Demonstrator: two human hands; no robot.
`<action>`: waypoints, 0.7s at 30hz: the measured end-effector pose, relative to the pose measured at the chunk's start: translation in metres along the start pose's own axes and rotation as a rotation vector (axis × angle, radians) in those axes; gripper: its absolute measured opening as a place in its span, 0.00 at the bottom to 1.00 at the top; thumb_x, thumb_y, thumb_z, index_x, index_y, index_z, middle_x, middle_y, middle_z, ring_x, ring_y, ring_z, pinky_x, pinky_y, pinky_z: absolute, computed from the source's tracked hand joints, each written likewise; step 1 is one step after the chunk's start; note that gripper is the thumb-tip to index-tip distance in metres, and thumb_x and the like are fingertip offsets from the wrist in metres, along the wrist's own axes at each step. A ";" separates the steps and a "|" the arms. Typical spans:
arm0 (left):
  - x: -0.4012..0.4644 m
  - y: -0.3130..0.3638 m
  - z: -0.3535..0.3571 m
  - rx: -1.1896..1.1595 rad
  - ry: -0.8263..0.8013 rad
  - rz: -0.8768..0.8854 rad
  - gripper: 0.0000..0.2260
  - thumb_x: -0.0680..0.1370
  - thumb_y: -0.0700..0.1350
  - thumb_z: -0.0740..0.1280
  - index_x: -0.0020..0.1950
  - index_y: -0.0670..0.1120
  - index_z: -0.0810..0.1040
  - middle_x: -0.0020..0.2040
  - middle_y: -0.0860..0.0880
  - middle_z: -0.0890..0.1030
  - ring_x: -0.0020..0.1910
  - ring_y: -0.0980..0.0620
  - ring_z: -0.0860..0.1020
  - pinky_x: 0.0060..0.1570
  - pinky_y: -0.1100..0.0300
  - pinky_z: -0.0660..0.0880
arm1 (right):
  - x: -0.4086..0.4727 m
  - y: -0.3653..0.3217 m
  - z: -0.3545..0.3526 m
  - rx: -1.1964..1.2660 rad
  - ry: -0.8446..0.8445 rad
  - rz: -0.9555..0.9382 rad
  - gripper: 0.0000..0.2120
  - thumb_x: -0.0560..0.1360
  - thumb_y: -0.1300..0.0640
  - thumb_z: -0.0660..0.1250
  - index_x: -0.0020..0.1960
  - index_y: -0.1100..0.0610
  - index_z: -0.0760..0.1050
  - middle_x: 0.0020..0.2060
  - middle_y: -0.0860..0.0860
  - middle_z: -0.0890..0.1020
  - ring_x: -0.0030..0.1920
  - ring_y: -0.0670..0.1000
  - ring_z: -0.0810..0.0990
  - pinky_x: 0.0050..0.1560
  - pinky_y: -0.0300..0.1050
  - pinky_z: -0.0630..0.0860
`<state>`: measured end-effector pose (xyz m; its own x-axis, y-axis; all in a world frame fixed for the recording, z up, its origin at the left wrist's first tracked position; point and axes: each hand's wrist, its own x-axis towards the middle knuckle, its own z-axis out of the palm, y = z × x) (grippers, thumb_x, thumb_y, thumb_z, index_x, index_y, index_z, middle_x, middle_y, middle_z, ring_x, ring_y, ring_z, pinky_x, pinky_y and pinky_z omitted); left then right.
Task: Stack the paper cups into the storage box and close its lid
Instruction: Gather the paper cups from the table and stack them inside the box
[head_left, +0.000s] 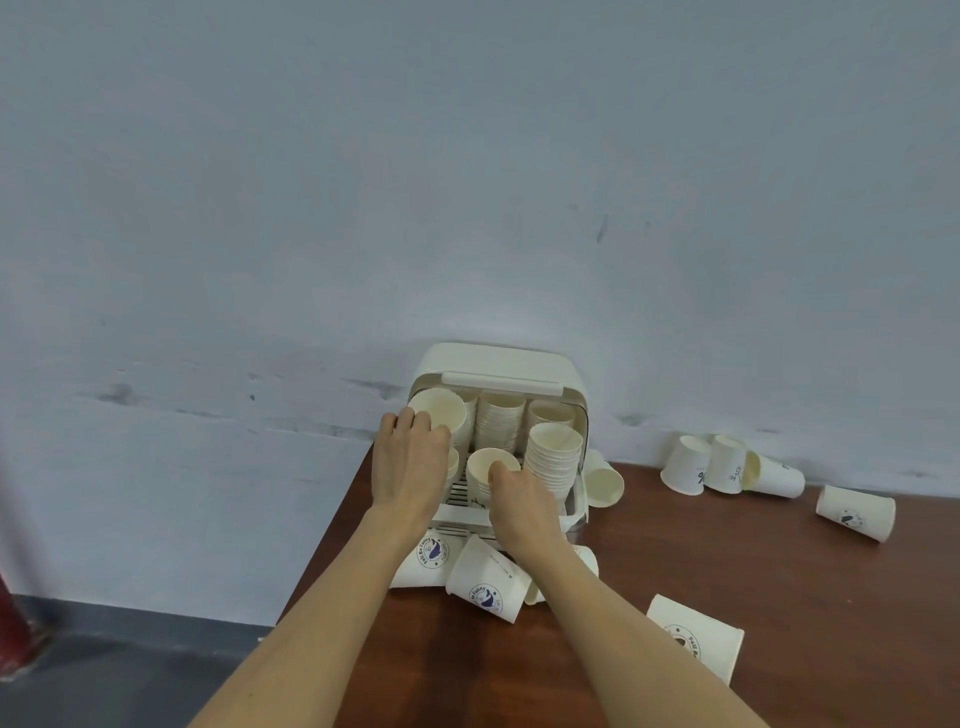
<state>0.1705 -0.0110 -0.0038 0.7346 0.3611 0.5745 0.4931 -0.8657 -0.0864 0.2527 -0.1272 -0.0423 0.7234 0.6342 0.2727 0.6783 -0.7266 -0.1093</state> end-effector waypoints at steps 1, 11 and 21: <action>0.000 0.001 0.003 0.011 -0.020 0.003 0.09 0.78 0.40 0.62 0.50 0.46 0.81 0.46 0.46 0.80 0.50 0.45 0.74 0.54 0.53 0.68 | 0.000 0.000 0.000 0.003 0.003 -0.002 0.09 0.76 0.66 0.59 0.55 0.59 0.70 0.46 0.56 0.79 0.39 0.56 0.72 0.36 0.48 0.67; -0.018 0.005 0.027 0.072 -0.364 -0.018 0.13 0.77 0.40 0.62 0.62 0.45 0.75 0.62 0.44 0.74 0.62 0.45 0.69 0.63 0.51 0.64 | -0.004 0.000 -0.002 0.027 -0.056 -0.016 0.10 0.75 0.66 0.59 0.56 0.60 0.69 0.48 0.57 0.79 0.47 0.59 0.78 0.38 0.49 0.67; -0.038 0.034 -0.010 -0.063 -0.279 -0.024 0.15 0.79 0.45 0.57 0.65 0.46 0.68 0.61 0.44 0.72 0.60 0.43 0.70 0.58 0.48 0.65 | -0.035 0.019 -0.041 0.172 -0.005 0.010 0.16 0.75 0.65 0.55 0.62 0.59 0.68 0.53 0.57 0.78 0.50 0.58 0.76 0.41 0.49 0.69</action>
<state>0.1552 -0.0578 -0.0205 0.8272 0.4558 0.3285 0.4885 -0.8723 -0.0198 0.2350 -0.1746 -0.0151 0.7309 0.6286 0.2659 0.6825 -0.6774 -0.2745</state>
